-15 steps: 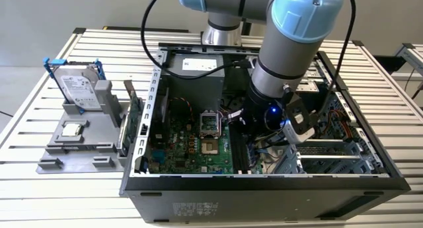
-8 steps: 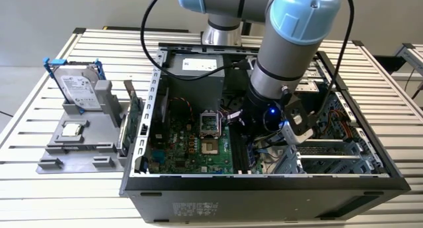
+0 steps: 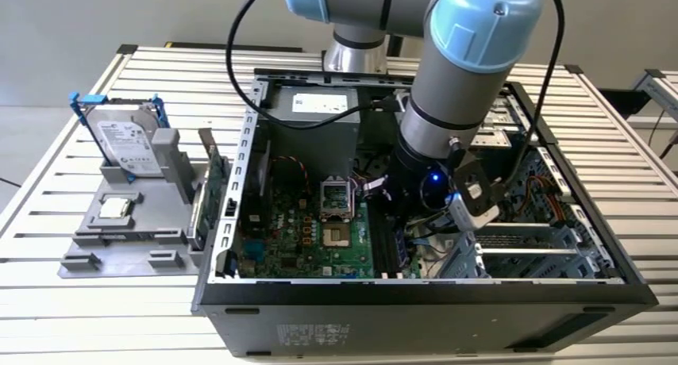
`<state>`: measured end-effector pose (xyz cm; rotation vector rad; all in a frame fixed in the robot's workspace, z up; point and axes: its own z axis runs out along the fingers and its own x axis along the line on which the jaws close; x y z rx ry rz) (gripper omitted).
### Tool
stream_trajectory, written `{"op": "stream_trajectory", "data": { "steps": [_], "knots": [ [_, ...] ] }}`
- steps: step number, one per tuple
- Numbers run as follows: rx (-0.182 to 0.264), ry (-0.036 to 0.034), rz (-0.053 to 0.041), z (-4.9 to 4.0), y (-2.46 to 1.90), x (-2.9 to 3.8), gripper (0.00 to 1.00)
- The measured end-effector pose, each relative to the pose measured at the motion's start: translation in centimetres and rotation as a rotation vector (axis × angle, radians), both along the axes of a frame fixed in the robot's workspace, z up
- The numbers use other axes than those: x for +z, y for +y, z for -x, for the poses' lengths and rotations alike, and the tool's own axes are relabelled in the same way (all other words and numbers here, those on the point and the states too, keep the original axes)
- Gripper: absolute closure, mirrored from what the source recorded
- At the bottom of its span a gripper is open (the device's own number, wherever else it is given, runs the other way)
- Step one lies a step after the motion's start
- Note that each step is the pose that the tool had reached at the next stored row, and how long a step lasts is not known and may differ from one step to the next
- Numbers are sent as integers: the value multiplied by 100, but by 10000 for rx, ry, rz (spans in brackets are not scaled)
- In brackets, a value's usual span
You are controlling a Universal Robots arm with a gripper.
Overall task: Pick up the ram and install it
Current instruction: 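Insert the ram into the slot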
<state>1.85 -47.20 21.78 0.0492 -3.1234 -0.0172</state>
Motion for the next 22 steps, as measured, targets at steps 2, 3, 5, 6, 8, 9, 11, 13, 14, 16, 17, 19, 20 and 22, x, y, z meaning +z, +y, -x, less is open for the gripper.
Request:
{"op": "stream_trajectory", "data": {
  "steps": [2, 3, 5, 6, 8, 9, 11, 13, 14, 16, 17, 19, 20, 22],
  "knots": [
    [0, 0, -2, -2, 7, -6, 100],
    [-1, 0, -1, -4, 8, -7, 100],
    [-1, 1, 3, -11, 9, -8, 100],
    [0, 1, 4, -19, 9, -8, 100],
    [0, 0, 1, -32, 9, -11, 100],
    [0, 0, 0, -34, 9, -14, 100],
    [-2, 0, 2, -34, 9, -18, 100],
    [-2, 1, 3, -34, 9, -21, 100],
    [0, 0, 1, -34, 9, -23, 100],
    [0, 0, 0, -33, 9, -29, 100],
    [0, 0, 2, -31, 9, -30, 100],
    [0, 1, 3, -29, 9, -32, 100],
    [1, 0, 1, -29, 8, -33, 100],
    [0, 0, 0, -28, 7, -33, 100]
  ]
}}
